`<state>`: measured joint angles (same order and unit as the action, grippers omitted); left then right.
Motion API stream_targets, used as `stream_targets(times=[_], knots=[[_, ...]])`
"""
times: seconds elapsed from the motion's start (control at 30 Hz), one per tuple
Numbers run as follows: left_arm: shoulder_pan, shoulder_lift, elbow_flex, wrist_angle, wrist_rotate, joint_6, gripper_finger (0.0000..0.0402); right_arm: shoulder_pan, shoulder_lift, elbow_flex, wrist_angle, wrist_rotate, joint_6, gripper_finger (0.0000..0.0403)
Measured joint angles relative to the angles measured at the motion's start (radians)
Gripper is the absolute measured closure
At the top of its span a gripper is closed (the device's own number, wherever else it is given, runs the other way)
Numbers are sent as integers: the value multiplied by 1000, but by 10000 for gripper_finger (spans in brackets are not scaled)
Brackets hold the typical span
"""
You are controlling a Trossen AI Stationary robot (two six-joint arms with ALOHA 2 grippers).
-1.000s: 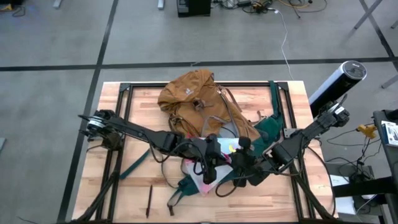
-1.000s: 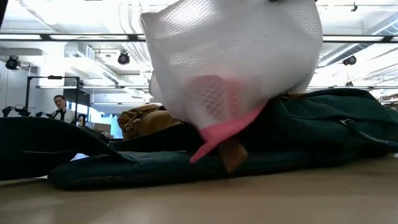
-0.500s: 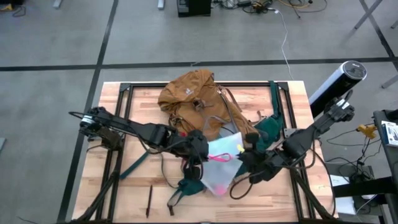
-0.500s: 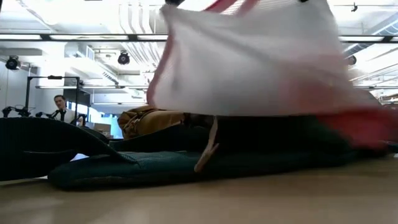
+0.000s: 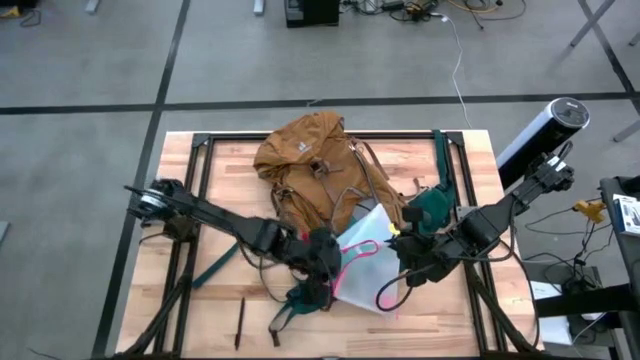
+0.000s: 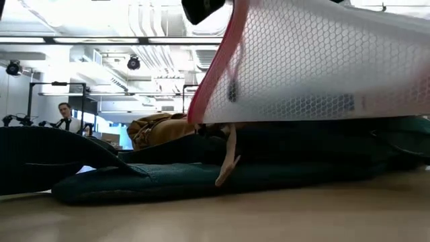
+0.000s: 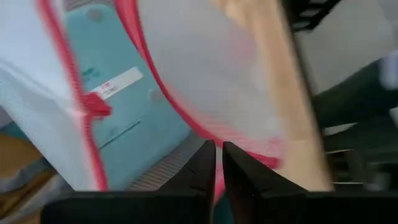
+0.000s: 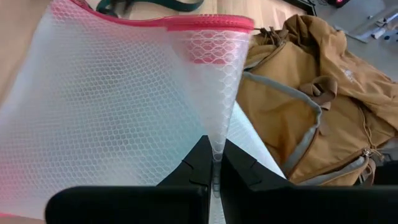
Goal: Unpack backpack
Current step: Remove the calculator from the pink zip bag
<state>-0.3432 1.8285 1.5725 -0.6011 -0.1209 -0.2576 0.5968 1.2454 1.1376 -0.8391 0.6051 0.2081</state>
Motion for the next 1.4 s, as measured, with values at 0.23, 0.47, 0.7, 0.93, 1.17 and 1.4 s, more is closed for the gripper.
stream_targets(times=[0.23,0.47,0.7,0.93,1.17,1.4], knots=[[-25,86,0,-95,-182,74,384,0,-23,-16,-33,-41,68,403],[-29,99,-26,-179,-261,63,384,0,-53,-20,-43,-58,143,403],[-29,89,-83,-174,-207,-50,384,0,-52,-73,-44,-71,192,403],[-10,48,-206,55,-63,-168,381,1,-52,-106,-37,-89,244,403],[48,-21,-376,413,112,-256,347,1,-51,-114,-9,-112,256,403],[101,-27,-502,631,216,-444,301,1,-51,-121,11,-121,255,403]])
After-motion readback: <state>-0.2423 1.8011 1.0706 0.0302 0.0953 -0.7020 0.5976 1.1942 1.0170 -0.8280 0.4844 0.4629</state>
